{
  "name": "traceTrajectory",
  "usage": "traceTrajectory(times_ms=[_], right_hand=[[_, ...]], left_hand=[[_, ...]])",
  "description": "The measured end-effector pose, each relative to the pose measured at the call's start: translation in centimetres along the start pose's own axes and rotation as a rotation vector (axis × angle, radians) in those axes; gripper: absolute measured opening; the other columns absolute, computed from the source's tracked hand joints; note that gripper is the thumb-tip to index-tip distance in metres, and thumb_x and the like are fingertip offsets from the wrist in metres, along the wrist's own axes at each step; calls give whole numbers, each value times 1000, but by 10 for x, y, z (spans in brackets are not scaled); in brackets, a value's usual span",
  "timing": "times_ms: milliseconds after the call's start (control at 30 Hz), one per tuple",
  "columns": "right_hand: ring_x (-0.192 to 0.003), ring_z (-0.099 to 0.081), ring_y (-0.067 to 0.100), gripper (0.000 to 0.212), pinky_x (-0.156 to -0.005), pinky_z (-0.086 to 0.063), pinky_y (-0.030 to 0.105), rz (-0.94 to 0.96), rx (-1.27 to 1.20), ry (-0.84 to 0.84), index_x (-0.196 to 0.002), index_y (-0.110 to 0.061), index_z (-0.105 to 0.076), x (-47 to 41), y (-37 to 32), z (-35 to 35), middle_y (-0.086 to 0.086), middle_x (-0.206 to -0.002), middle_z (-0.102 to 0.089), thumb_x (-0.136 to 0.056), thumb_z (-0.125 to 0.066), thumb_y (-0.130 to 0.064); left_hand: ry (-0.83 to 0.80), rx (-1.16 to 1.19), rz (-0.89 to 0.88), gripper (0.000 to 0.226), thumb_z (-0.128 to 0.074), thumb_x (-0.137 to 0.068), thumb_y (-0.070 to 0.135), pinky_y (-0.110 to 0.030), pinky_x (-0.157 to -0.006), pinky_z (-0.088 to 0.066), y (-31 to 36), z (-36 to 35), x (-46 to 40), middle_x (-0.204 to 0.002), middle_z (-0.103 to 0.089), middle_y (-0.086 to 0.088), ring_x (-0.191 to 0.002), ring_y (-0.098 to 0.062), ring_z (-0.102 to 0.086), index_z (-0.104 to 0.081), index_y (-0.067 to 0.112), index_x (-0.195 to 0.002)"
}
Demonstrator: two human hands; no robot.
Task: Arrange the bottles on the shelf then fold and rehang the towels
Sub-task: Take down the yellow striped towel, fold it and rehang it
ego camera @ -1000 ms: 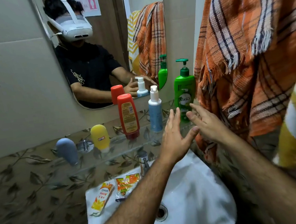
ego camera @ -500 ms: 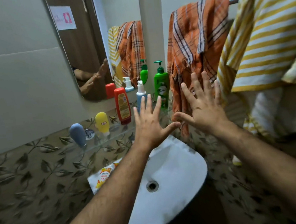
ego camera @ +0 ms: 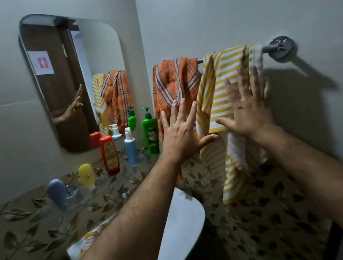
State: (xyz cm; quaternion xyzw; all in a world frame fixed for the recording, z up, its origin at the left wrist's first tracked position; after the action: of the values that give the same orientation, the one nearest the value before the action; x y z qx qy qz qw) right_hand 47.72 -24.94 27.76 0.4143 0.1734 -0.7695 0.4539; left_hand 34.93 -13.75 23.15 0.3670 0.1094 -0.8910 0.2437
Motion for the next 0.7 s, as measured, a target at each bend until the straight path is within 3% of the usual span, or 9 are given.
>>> traceTrajectory(times_ms=[133, 300, 433, 500, 567, 633, 700], right_hand=[[-150, -3, 39, 108, -114, -11, 64, -163, -47, -25, -156, -21, -14, 1, 51, 7, 18, -164, -6, -73, -73, -57], [-126, -51, 41, 89, -99, -43, 51, -442, -328, -165, -151, -17, -23, 3, 95, -7, 19, -139, -53, -82, -71, -45], [-125, -52, 36, 82, -99, -44, 41, -612, -640, -184, -149, -8, -30, 3, 106, -18, 18, -136, -56, -82, -74, -24], [-106, -61, 31, 49, -82, -47, 36, -618, -686, -202, -127, 0, -55, -1, 104, -19, 15, -112, -66, -83, -69, -14], [-64, -62, 16, 8, -57, -42, 28, -610, -829, -225, -78, 1, -66, -3, 99, -23, 0, -65, -65, -80, -64, -7], [-40, -49, 3, 28, -43, -38, 20, -597, -963, -263, -55, -8, -55, -5, 90, -24, -10, -40, -53, -82, -61, -3], [-45, -53, 5, 29, -42, -42, 19, -560, -1062, -285, -57, -10, -57, -7, 82, -20, -6, -46, -57, -84, -59, -1]], left_hand=[[-33, 49, -41, 112, -45, -70, 86, -63, -116, 0, 33, -11, -20, -164, -1, -9, -150, -28, 6, -3, 25, -155], [-98, 83, -29, 106, -61, -73, 73, -62, -116, 1, 66, -33, -38, -163, -4, -9, -150, -29, 2, -9, 28, -154], [-84, 130, -11, 95, -69, -77, 58, -60, -117, -5, 90, -37, -45, -161, -16, -9, -148, -27, -11, -19, 27, -152], [-64, 164, -2, 88, -70, -78, 52, -60, -117, -9, 95, -36, -46, -158, -24, -7, -145, -26, -20, -25, 27, -150], [-22, 205, 4, 80, -70, -78, 52, -58, -115, -13, 99, -33, -47, -152, -32, -4, -140, -25, -30, -33, 29, -145], [6, 258, 12, 74, -69, -79, 51, -57, -114, -20, 101, -31, -48, -147, -39, -2, -135, -23, -38, -37, 30, -142], [76, 309, -11, 61, -69, -82, 42, -55, -109, -31, 105, -26, -49, -140, -48, 1, -127, -20, -46, -45, 27, -136]])
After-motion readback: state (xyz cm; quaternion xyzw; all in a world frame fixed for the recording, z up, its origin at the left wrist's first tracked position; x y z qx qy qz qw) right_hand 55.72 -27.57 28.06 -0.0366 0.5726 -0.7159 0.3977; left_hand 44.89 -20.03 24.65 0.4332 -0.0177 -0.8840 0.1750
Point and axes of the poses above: each hand's wrist, its own x-axis away from the middle knuckle, its own z-axis out of the back of the hand, y = z × x, the point moved 8 cm from there along -x, towards the middle knuckle
